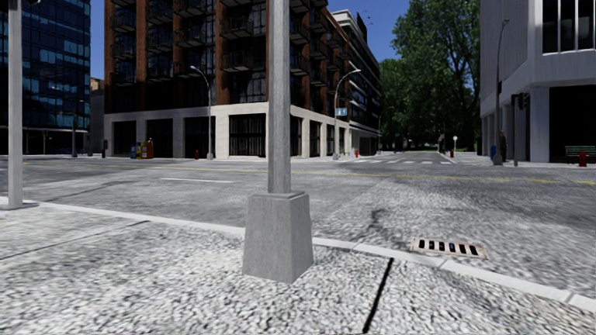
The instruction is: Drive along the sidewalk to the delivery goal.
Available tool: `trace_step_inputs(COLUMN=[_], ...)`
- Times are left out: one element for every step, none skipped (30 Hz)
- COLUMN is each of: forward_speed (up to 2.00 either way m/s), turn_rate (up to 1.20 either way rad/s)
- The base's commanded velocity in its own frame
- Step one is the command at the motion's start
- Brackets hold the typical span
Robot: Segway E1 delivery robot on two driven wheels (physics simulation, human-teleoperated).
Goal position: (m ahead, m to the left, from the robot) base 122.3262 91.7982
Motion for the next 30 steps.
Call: trace_step_inputs(forward_speed=[0.85,0.85,0.86,0.91,0.91,0.92,0.92,0.93,0.93,0.93,0.93,0.93,0.93,0.93,0.93,0.93,0.93,0.93,0.93,0.93,0.93,0.93,0.93,0.93,0.93,0.93,0.93,0.93,0.93,0.93], turn_rate=[0.53,0.57,0.59,0.6,0.6,0.6,0.6,0.6,0.6,0.6,0.61,0.63,0.63,0.63,0.66,0.7,0.72,0.73,0.73,0.74,0.75,0.76,0.76,0.76,0.76,0.76,0.76,0.76,0.76,0.76])
